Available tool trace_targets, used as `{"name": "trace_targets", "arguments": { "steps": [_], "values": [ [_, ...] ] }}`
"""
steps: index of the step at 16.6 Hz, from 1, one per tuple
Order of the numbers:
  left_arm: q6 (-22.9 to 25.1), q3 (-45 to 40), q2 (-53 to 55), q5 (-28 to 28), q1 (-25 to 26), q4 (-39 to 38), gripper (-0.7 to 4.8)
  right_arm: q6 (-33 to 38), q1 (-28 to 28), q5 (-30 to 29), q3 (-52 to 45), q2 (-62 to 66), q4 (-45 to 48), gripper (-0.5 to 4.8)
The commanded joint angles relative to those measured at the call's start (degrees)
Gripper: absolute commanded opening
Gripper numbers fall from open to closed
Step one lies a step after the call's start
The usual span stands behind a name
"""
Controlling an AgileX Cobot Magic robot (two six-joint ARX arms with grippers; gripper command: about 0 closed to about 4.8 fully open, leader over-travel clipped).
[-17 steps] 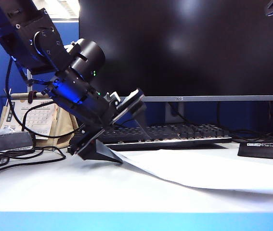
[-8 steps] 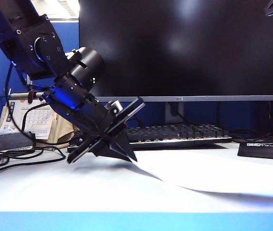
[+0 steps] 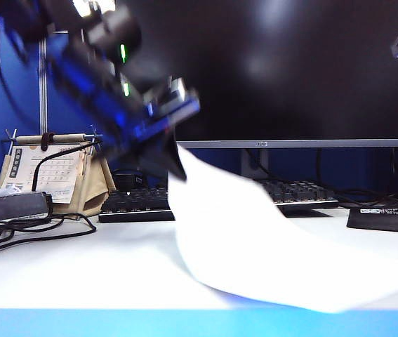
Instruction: Put a wrinkled paper upside down.
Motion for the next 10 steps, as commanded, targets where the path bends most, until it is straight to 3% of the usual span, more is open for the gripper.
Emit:
{"name": "trace_targets", "arguments": {
  "steps": [1, 3, 5, 6, 10],
  "values": [
    [12.1, 5.1, -7.2, -4.7, -0.1, -8.2, -0.04, 1.1, -0.1, -1.0, 3.3, -0.1, -2.2, 1.80],
    [20.4, 11.0, -9.8, -11.5, -1.1, -14.5, -0.04, 1.0, -0.1, -0.9, 5.0, -0.1, -2.5, 1.80],
    [31.7, 22.3, -10.4, -23.5, -3.8, -24.8, -0.04, 1.0, -0.1, -0.9, 5.8, -0.1, -2.3, 1.80],
    [34.6, 27.8, -10.4, -26.0, -5.2, -28.7, -0.04, 1.0, -0.1, -0.5, 5.8, 0.0, -2.3, 1.80],
    [37.7, 37.8, -10.4, -36.9, -14.1, -34.8, -0.04, 1.0, -0.1, -0.6, 5.8, 0.7, -2.5, 1.80]
  ]
}}
